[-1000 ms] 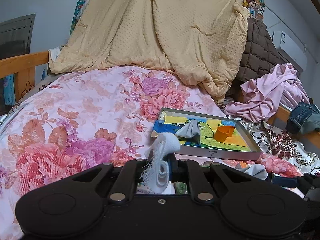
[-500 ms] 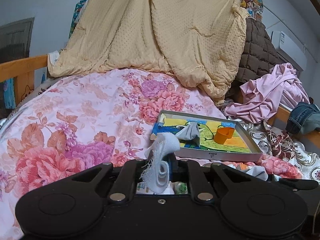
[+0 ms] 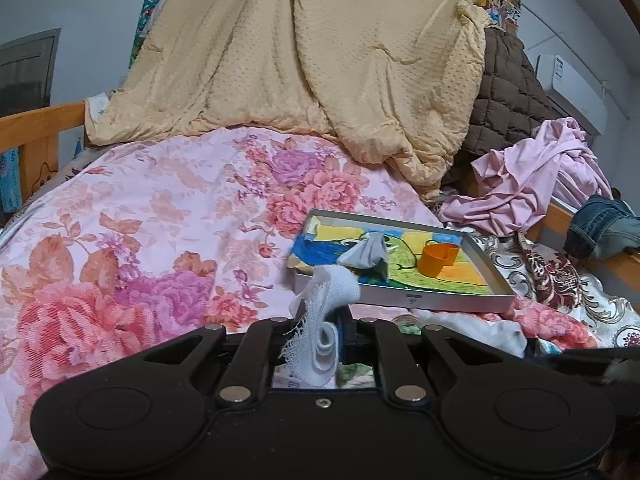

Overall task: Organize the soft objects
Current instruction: 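Lift the white cloth with the left gripper while the right gripper grasps a white sock, then carry the white cloth and white sock up toward the grey tray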

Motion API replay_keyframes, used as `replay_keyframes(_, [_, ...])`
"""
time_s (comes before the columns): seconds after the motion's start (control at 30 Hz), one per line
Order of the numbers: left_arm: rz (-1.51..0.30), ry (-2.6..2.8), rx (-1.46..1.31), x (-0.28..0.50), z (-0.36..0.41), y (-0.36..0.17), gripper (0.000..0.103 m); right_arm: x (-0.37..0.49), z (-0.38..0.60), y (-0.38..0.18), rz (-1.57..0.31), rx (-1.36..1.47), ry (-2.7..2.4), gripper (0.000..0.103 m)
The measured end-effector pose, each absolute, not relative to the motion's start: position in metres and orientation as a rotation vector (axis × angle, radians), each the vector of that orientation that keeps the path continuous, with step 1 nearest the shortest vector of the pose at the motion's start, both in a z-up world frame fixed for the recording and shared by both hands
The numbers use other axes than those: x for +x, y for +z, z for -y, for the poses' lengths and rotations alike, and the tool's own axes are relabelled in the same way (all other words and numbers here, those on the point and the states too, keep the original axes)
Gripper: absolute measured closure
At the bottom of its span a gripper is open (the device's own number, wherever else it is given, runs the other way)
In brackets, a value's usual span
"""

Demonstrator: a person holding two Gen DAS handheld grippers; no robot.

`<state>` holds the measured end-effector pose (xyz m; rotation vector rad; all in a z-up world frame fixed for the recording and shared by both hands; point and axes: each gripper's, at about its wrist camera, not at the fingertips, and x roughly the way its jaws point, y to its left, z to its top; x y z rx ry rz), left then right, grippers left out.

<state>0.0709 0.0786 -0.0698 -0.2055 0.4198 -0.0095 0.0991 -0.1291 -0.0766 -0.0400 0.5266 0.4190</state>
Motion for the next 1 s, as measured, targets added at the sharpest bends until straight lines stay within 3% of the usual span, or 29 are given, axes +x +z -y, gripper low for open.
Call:
replay_keyframes(0.67, [-0.382, -0.14, -0.222, 0.074, -0.031, -0.057, 0.091, 0.064, 0.231, 0.028, -0.296, 0.267, 0.374, 0.091])
replay_keyframes(1.0, [-0.39, -0.159, -0.222, 0.075, -0.025, -0.055, 0.091, 0.065, 0.217, 0.003, -0.367, 0.223, 0.364, 0.091])
